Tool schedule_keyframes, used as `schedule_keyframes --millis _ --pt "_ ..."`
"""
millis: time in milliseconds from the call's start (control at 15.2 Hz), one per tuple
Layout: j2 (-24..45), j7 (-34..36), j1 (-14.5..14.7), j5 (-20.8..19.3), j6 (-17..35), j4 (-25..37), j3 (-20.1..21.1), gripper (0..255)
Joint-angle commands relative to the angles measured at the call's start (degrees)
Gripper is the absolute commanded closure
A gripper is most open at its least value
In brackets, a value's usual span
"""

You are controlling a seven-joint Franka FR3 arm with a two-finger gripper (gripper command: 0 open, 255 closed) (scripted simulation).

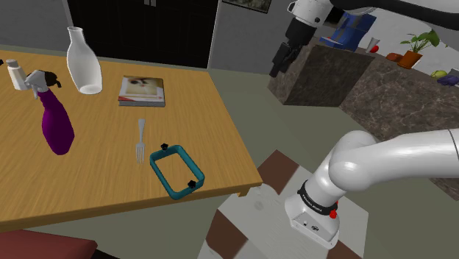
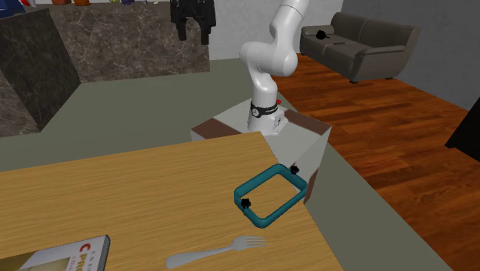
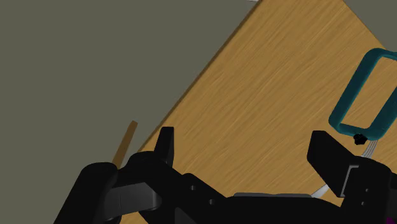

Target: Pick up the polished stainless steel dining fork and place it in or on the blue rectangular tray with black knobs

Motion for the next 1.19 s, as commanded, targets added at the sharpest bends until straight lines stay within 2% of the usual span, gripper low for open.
schedule_keyframes --millis 0,594,1122 --pt "0.0 0.0 0.0 0.0 0.0 0.0 0.0 0" --pt "6.5 17.0 1.1 5.1 11.9 -4.4 11.6 0" --pt "19.0 32.6 0.5 5.7 22.3 -1.7 21.9 0"
